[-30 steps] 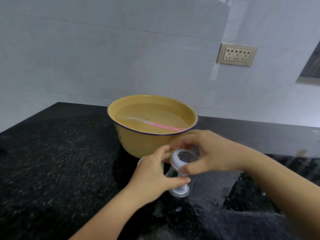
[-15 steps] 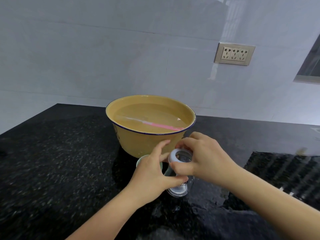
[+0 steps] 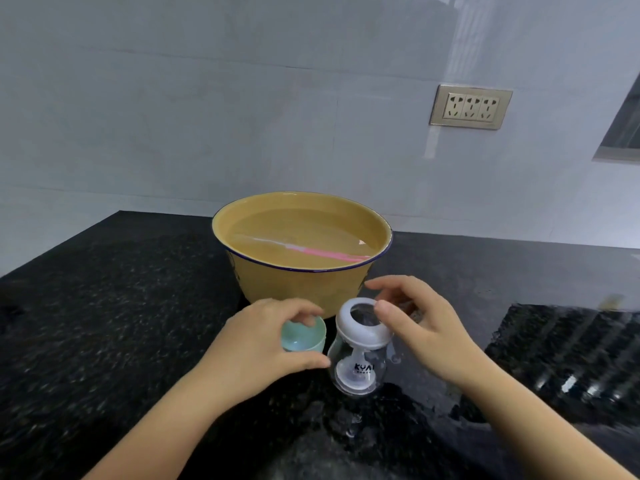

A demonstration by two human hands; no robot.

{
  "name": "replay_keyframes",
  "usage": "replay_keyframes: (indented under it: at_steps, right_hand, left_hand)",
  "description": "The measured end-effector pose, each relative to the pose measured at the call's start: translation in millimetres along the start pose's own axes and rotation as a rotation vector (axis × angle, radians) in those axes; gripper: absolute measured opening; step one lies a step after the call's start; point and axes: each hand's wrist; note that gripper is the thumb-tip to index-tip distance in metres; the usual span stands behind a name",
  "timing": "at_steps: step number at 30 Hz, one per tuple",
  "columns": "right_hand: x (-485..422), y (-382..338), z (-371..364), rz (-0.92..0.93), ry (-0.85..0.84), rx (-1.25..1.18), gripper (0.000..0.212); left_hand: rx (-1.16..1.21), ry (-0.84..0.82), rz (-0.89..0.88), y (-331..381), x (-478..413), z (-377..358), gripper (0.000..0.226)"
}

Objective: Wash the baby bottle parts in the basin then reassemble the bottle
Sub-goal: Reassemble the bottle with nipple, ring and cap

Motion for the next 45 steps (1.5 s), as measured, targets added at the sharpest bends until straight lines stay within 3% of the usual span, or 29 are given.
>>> replay_keyframes:
  at_steps: [3, 5, 9, 12, 16, 24, 27, 30, 33, 38, 45]
  right_hand:
    - [2.0, 11.7, -4.9, -0.053, -0.005, -0.093, 0.036]
    - [2.9, 16.6, -8.9, -0.071, -0.026, -0.127, 0.034]
    - [3.6, 17.8, -10.3, -0.055, -0.034, -0.151, 0.030]
    - [5.5, 13.6, -5.8, -0.014, 0.004, -0.131, 0.030]
    - [5.7, 5.9, -2.3, 0.042, 0.026, -0.083, 0.031]
    - [-6.1, -10.5, 11.5, 0.139, -0.017, 0.122, 0.021]
    - [-13.5, -28.1, 26.8, 0.114, -0.177, 0.354, 0.032]
    - [-14.8, -41.8, 31.3, 0.074, -0.400, 0.609, 0.047]
    - [-12.6, -47.6, 24.6, 0.092, -0.398, 0.702, 0.035]
    - [-10.5, -47.5, 17.7, 0.109, -0.311, 0.550, 0.023]
    - [-7.0, -50.4, 13.0, 0.026, -0.112, 0.026, 0.031]
  left_hand:
    - [-0.114, -0.036, -0.001, -6.7, 5.4, 4.5, 0.027]
    - [-0.179, -0.064, -0.008, -9.8, 7.2, 3.8, 0.018]
    - [-0.203, -0.055, -0.003, -14.3, 12.2, 3.0, 0.016]
    - [0.019, 0.122, 0.049, -14.4, 16.1, 6.8, 0.004]
    - [0.274, 0.286, 0.137, -17.2, 16.7, 13.0, 0.009]
    - [0.084, 0.158, 0.152, -24.4, 24.6, 3.0, 0.004]
    - [0.039, 0.143, 0.139, -22.6, 25.3, 1.8, 0.003]
    - [0.030, 0.146, 0.105, -20.7, 25.3, 3.5, 0.008]
    - [0.028, 0.158, 0.079, -20.7, 25.9, 5.9, 0.015]
    - [0.078, 0.204, 0.029, -23.0, 26.7, 6.8, 0.034]
    - [0.217, 0.112, 0.013, -14.8, 25.0, 3.7, 0.076]
Point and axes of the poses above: each hand's wrist, its own x-axis away from the middle knuckle, its own z-axis out of the back of the hand, y = z × x, and after that the axes turned 15 degrees about -z, right-handed
